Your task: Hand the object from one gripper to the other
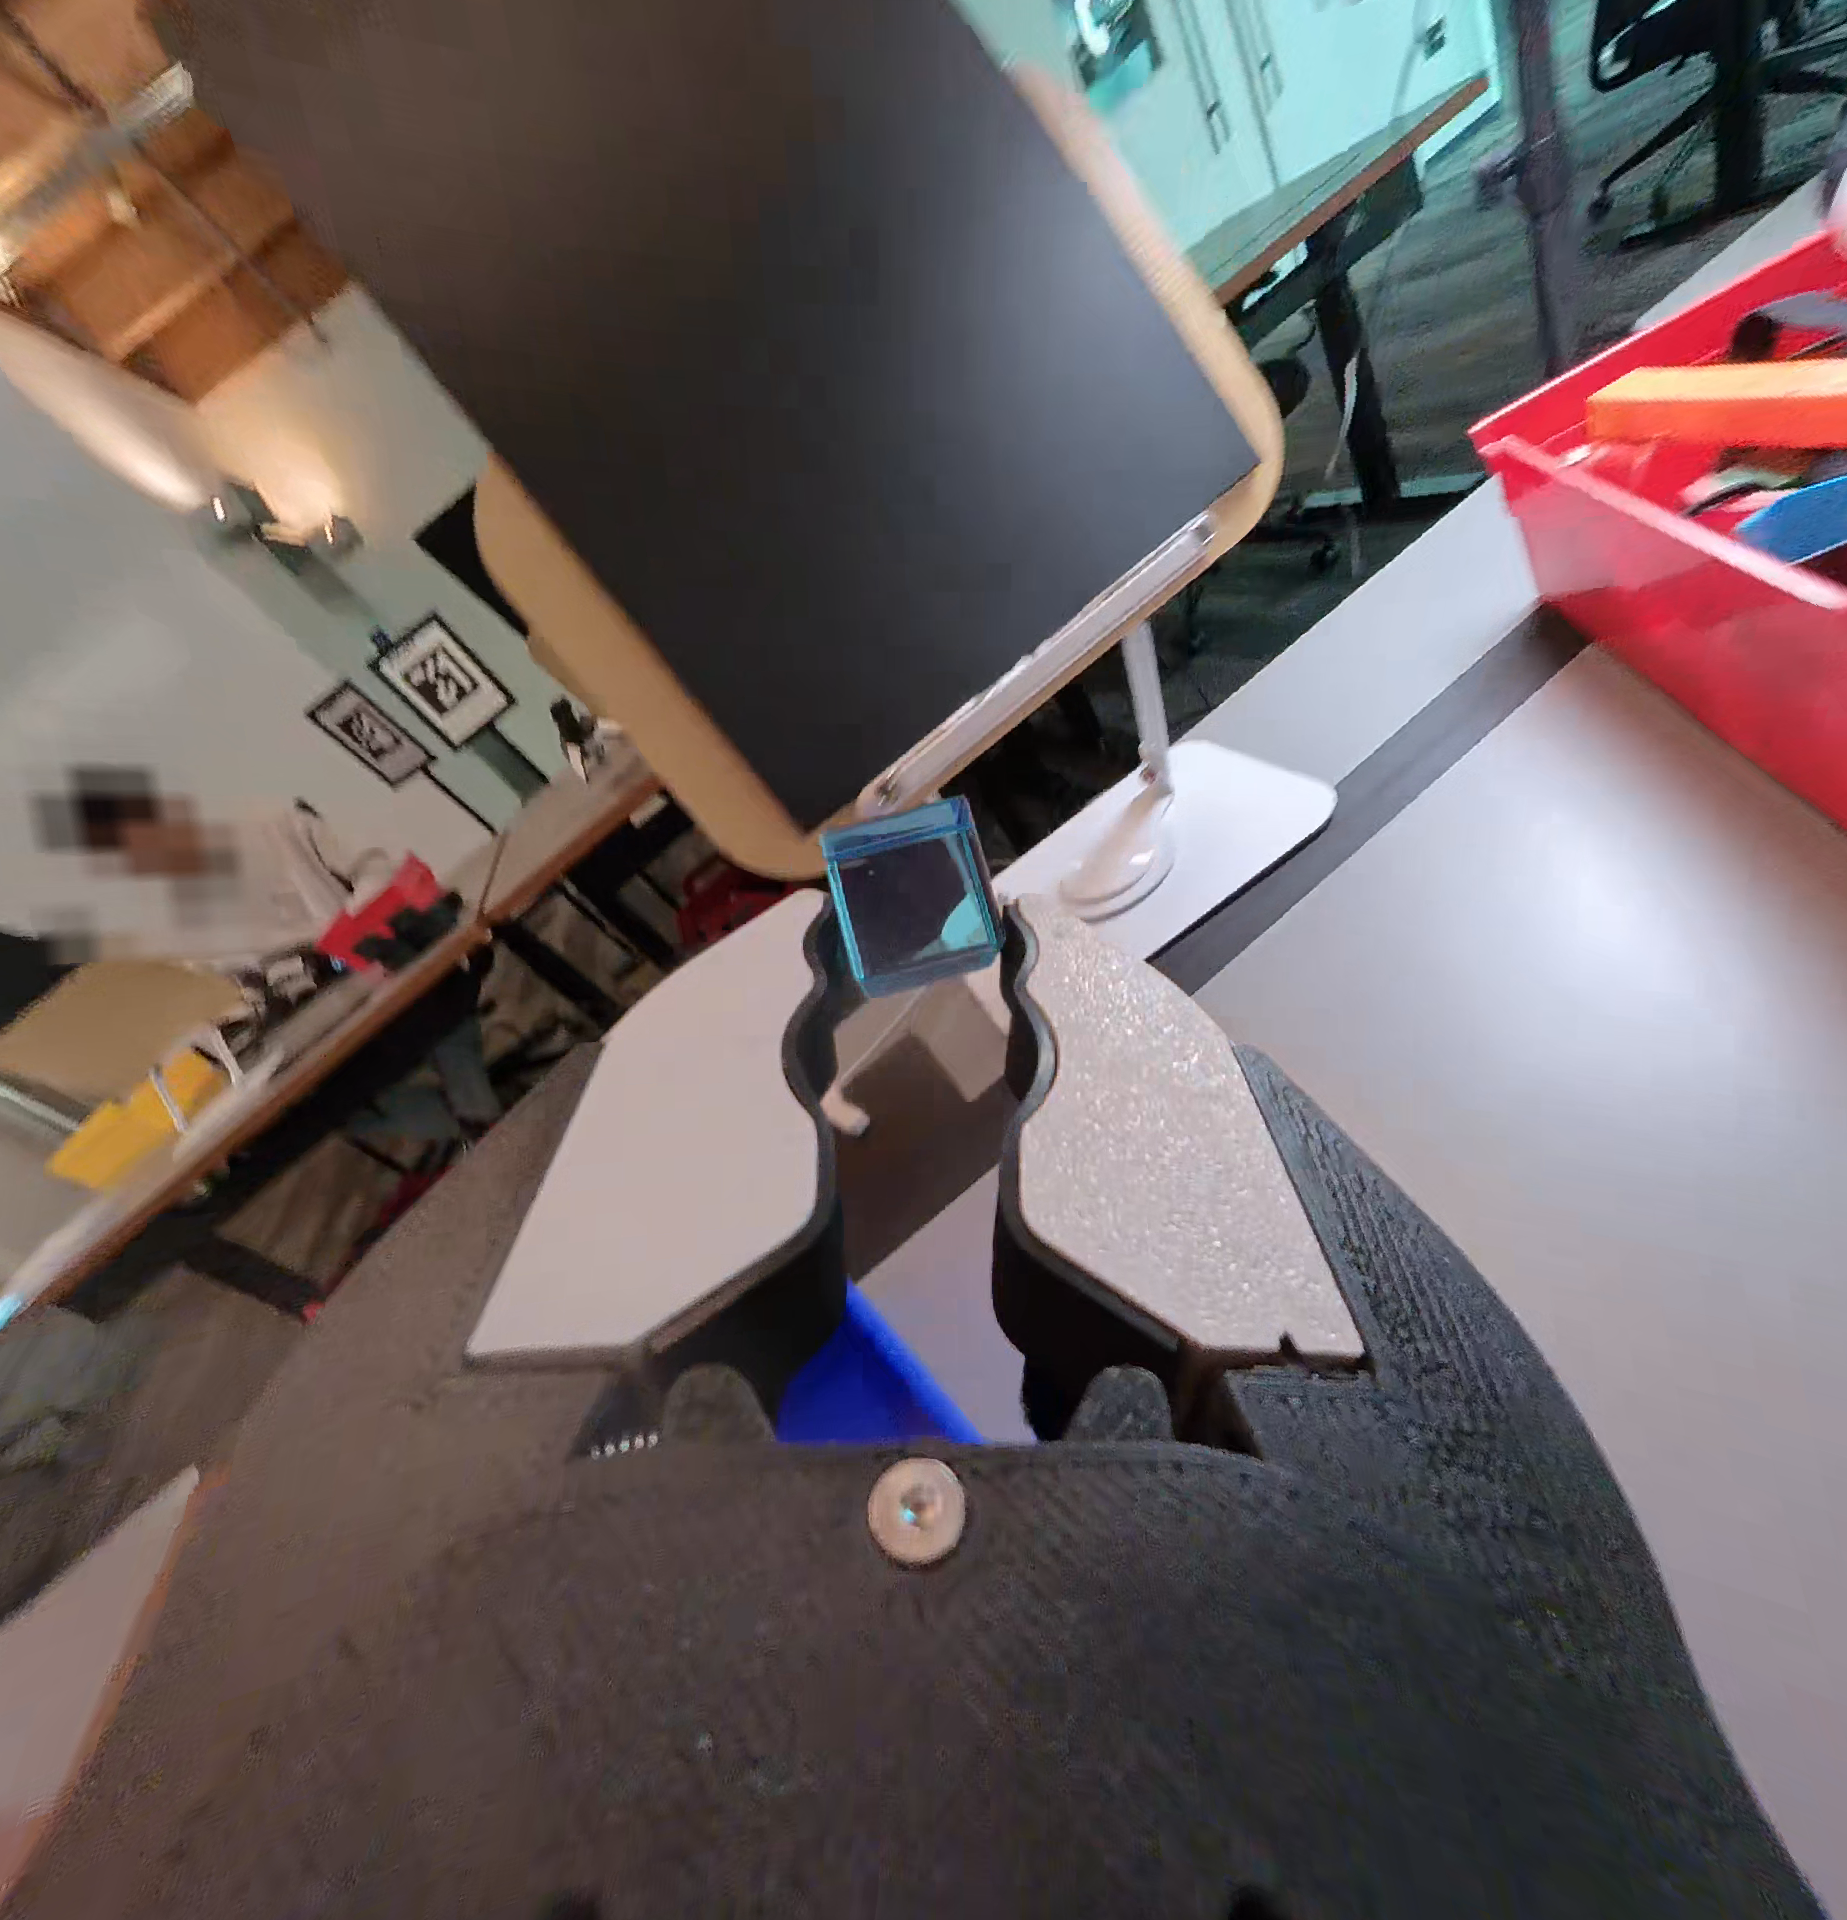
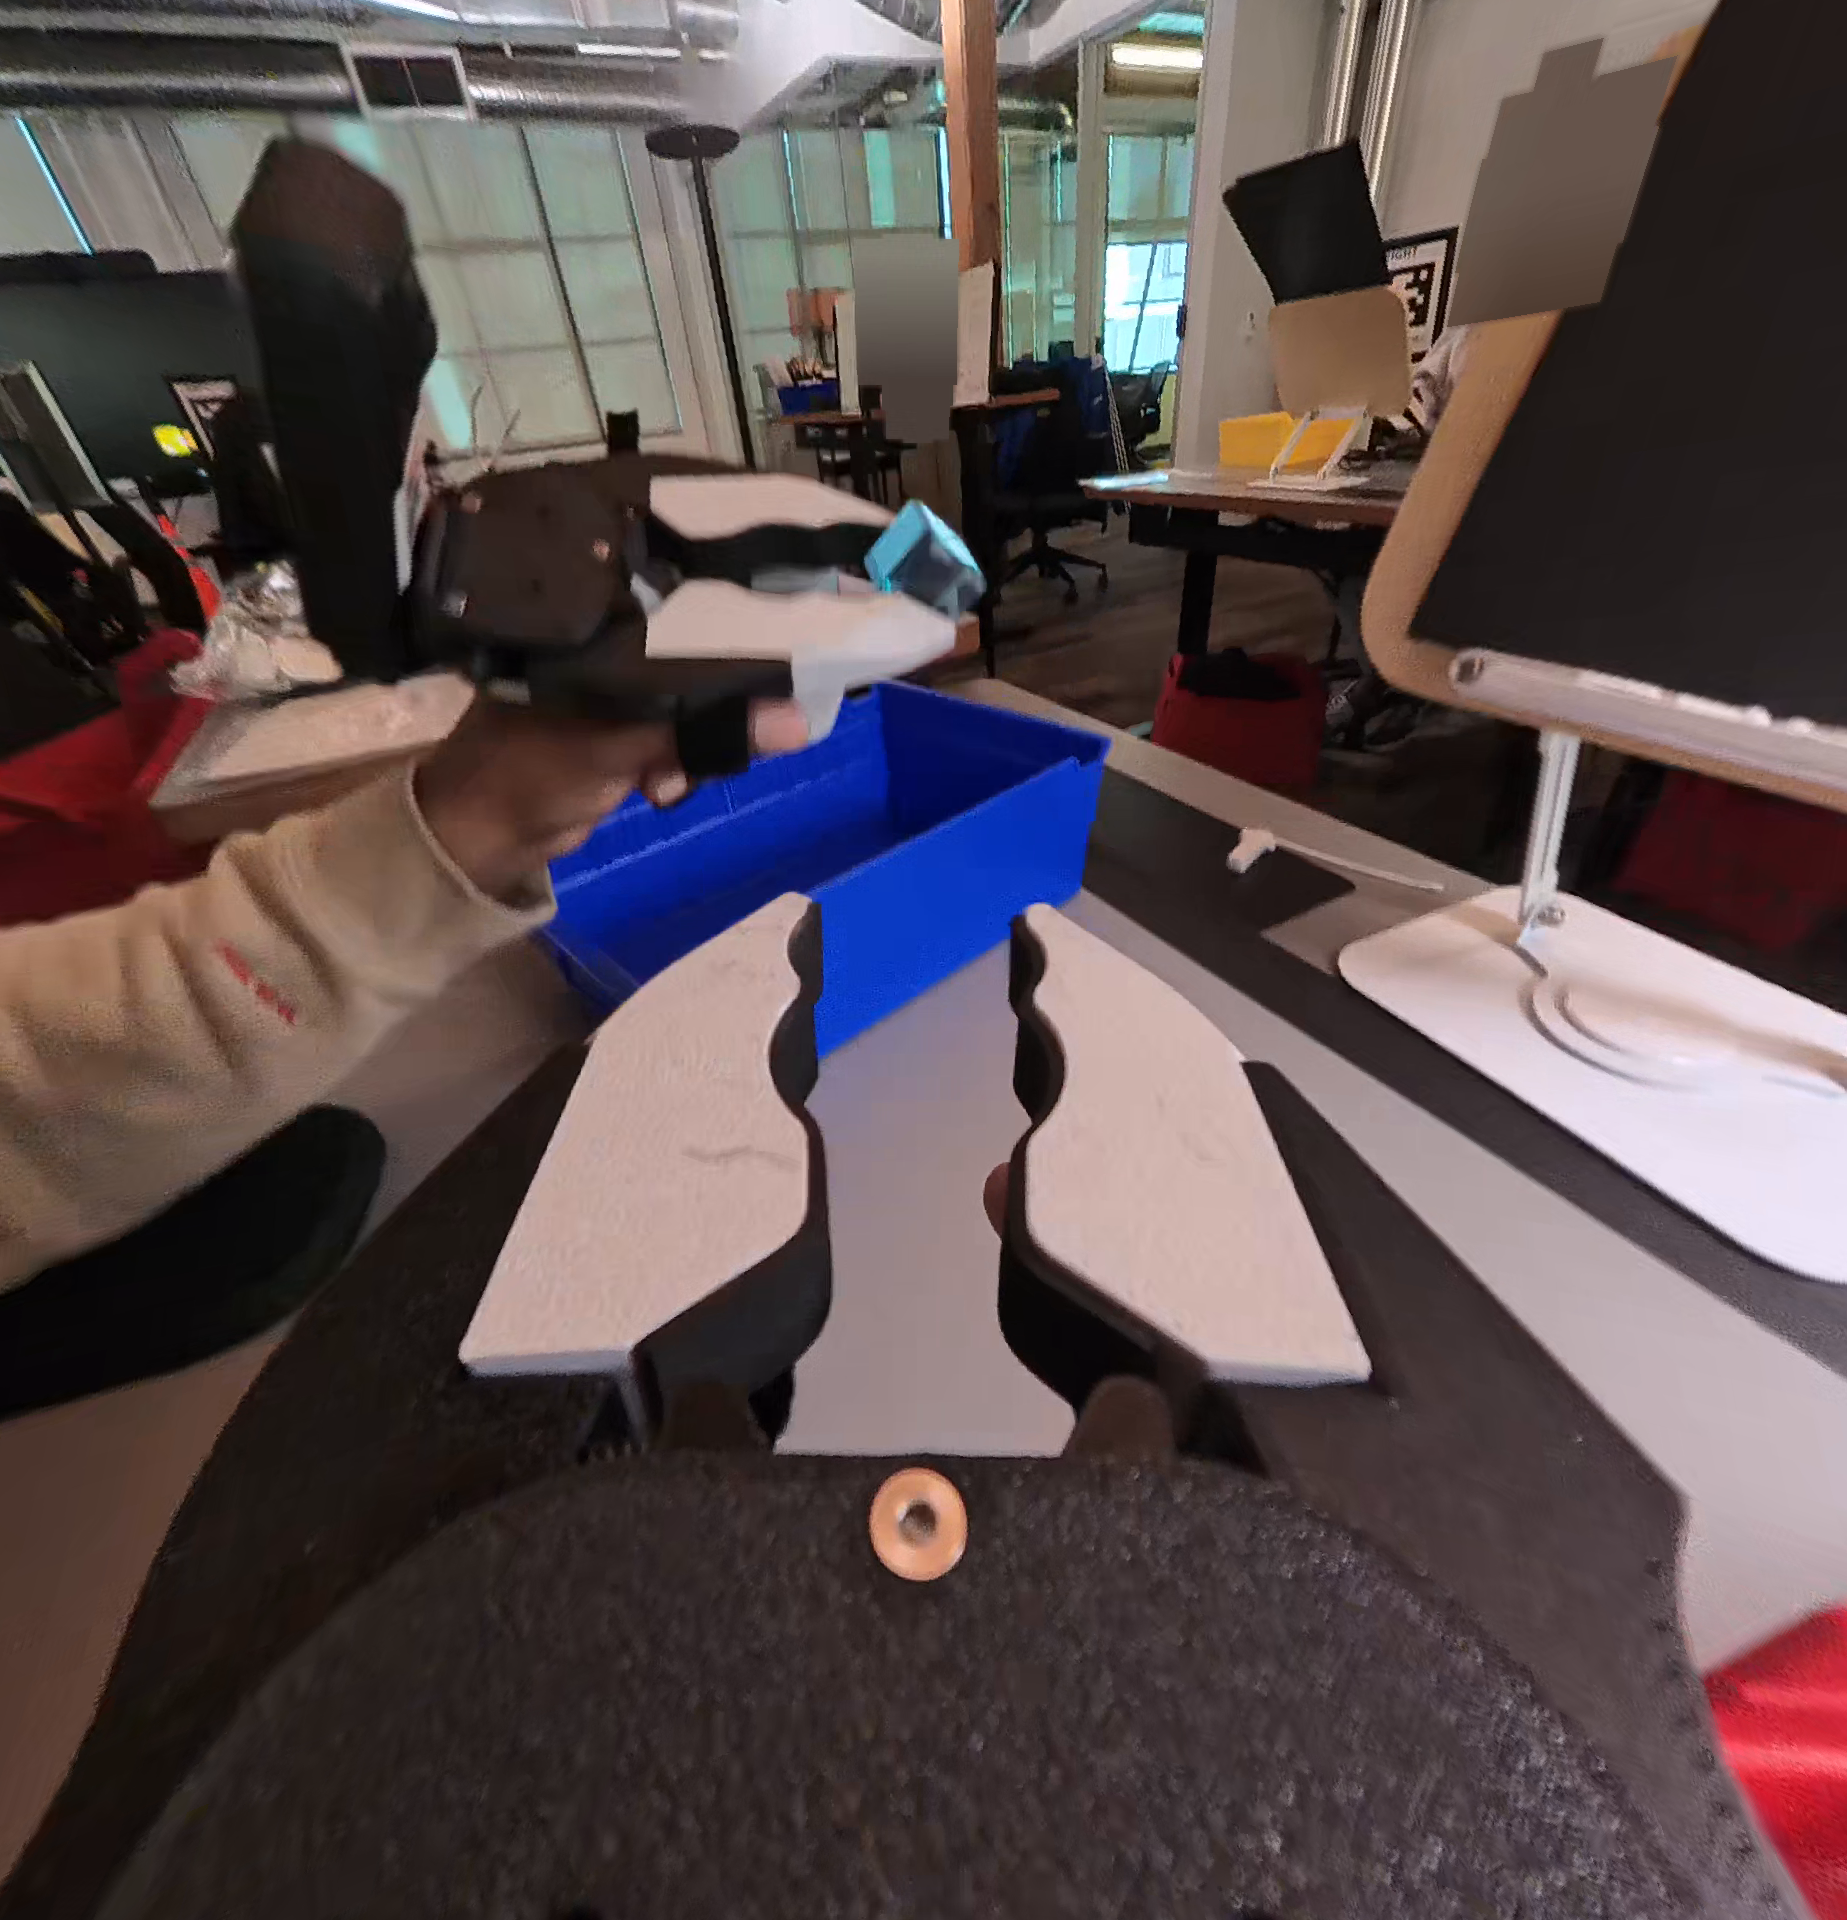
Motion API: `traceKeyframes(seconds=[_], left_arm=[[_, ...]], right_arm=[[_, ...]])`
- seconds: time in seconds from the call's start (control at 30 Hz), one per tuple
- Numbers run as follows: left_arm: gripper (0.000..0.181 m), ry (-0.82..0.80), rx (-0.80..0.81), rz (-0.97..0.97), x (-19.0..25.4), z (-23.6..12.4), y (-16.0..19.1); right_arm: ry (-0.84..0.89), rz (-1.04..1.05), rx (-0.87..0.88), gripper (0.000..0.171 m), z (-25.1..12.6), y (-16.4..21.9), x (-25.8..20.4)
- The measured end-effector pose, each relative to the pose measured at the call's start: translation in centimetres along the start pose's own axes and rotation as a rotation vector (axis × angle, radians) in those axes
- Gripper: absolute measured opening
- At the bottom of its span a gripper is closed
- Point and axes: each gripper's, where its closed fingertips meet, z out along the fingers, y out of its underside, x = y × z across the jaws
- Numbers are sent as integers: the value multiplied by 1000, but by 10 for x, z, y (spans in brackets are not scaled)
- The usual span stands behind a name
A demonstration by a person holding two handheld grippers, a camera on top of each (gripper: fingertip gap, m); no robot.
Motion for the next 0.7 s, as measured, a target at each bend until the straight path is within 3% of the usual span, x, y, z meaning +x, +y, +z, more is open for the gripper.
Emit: traceKeyframes(seconds=[0.13, 0.47, 0.63, 0.7], left_arm=[[29, 40, 77, 91, 49, -14, -35], [29, 136, 126, 188, 111, -25, -58], [29, 179, 154, 201, 132, -27, -61], [29, 184, 172, 201, 137, -28, -62]], right_arm=[[-31, 111, 96, 43, 6, -34, -8], [-44, 213, 129, 58, 4, -19, 4], [-115, 286, 106, 53, 8, -7, 0], [-218, 333, 118, 38, 7, -6, -10]])
